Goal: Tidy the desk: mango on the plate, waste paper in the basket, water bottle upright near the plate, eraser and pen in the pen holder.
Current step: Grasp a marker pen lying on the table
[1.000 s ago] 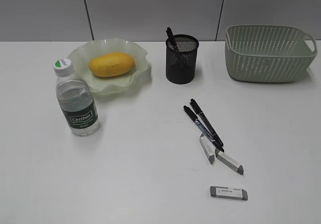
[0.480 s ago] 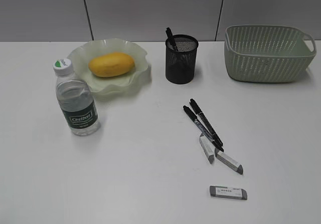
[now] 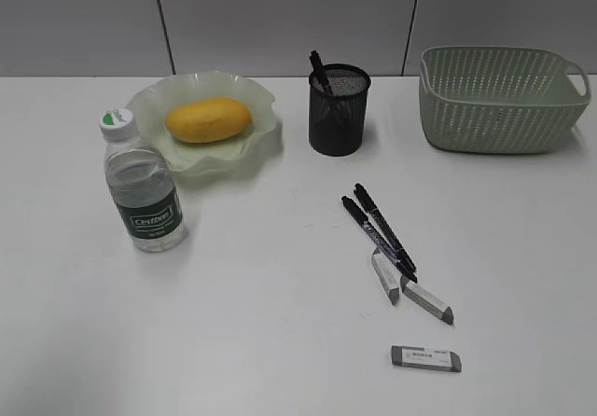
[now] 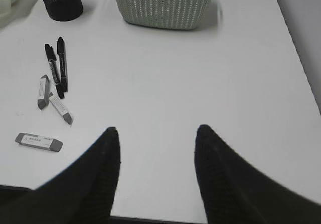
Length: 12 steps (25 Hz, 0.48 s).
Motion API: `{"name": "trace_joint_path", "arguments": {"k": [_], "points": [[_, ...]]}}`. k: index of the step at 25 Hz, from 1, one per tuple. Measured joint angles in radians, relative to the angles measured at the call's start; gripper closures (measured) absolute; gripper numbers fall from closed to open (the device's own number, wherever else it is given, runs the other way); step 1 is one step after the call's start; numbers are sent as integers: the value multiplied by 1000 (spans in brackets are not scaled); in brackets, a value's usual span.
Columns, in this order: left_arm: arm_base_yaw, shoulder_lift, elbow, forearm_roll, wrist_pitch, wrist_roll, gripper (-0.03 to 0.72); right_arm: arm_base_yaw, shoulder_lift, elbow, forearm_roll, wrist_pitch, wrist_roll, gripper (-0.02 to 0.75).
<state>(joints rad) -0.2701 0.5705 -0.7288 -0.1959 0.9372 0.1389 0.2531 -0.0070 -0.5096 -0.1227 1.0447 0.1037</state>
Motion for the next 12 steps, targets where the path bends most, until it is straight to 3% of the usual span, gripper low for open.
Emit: {"name": "trace_joint_path", "arguments": {"k": [2, 4, 7, 9, 10, 12], "points": [[-25, 129, -70, -123, -37, 80, 496, 0, 0, 0, 0, 0, 0, 345], [-98, 292, -138, -207, -61, 129, 501, 0, 0, 0, 0, 0, 0, 345], [-311, 521, -210, -227, -153, 131, 504, 0, 0, 0, 0, 0, 0, 345], [-485, 665, -258, -139, -268, 70, 504, 0, 0, 0, 0, 0, 0, 345], [-562, 750, -291, -76, -319, -16, 504, 0, 0, 0, 0, 0, 0, 345], [-643, 919, -375, 58, -375, -232, 498, 0, 0, 0, 0, 0, 0, 345]]}}
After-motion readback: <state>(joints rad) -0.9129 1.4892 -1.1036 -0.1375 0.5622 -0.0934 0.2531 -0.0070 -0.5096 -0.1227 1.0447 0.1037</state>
